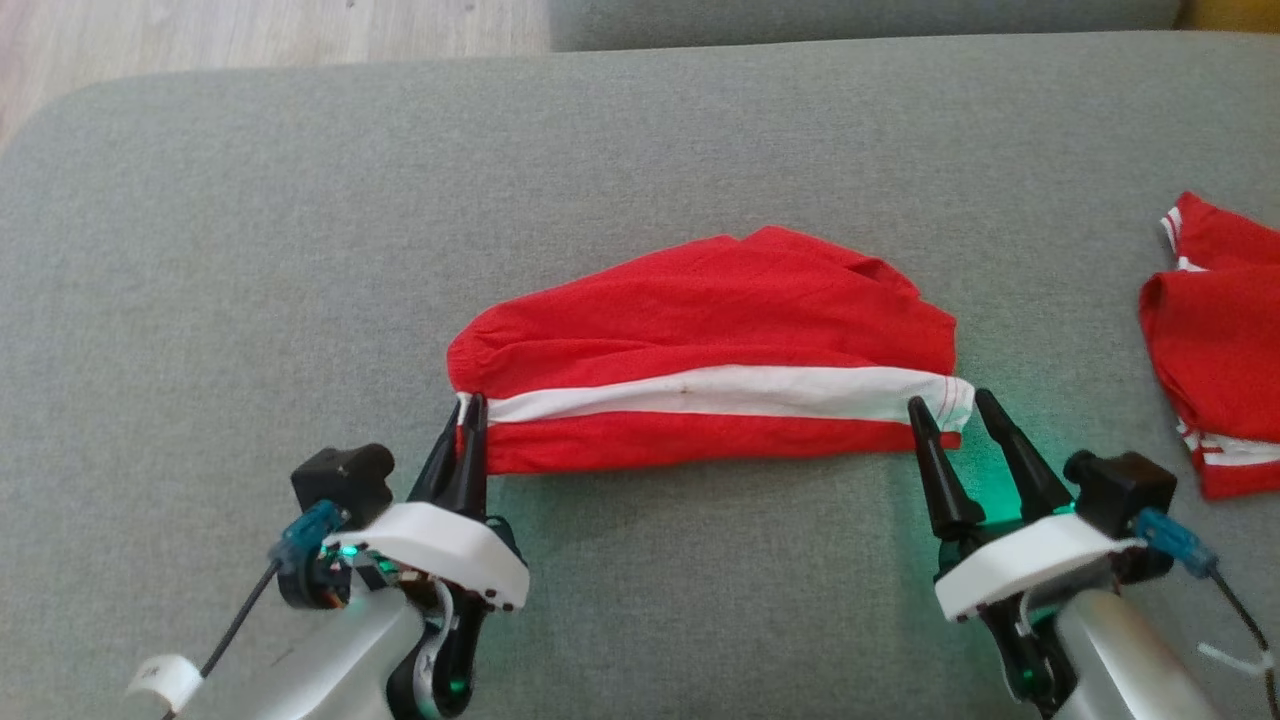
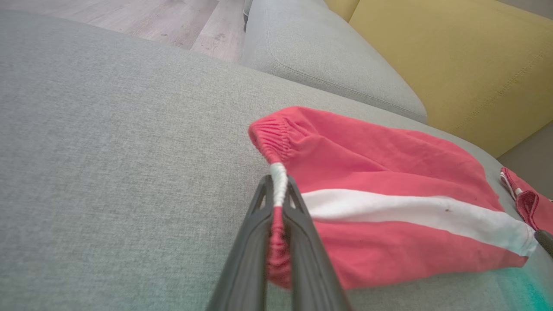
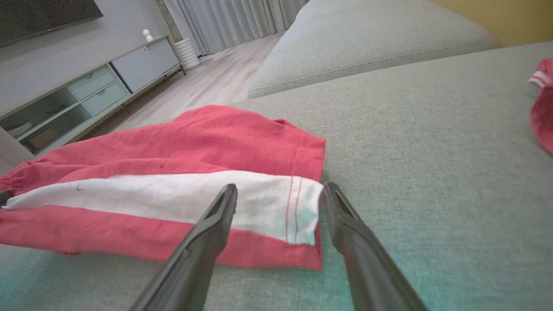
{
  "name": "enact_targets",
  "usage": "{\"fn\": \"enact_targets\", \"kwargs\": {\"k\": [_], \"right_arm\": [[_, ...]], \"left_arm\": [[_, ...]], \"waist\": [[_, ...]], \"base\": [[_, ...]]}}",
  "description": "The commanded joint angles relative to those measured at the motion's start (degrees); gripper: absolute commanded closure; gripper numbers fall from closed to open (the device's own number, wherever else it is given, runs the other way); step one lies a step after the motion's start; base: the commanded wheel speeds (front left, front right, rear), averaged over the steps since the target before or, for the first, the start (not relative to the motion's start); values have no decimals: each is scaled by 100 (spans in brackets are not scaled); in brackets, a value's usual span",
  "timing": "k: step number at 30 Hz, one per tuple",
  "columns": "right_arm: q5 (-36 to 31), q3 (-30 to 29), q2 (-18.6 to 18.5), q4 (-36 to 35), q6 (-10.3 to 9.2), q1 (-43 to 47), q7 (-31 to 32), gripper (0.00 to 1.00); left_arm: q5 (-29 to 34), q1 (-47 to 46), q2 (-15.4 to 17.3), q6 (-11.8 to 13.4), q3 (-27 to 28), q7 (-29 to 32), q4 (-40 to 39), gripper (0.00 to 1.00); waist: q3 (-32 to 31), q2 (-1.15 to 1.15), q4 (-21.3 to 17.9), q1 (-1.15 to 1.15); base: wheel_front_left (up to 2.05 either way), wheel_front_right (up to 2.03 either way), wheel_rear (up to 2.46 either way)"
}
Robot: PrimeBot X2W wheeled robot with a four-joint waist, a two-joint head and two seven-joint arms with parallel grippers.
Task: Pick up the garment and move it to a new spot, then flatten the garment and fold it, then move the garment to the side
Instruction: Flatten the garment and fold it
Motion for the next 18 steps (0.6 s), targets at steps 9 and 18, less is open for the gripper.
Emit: {"fn": "enact_targets", "kwargs": {"k": [9, 18], "right_arm": [[216, 388, -258, 4, -4, -384, -62, 100], [416, 245, -251, 179, -4, -385, -62, 0]], "left_arm": [[130, -155, 56, -61, 289, -72, -158, 100], [203, -248, 148, -13, 442, -72, -247, 100]], "waist": [[54, 0, 60, 0], [16, 0, -103, 0]], "base": [[0, 0, 0], [0, 0, 0]]}}
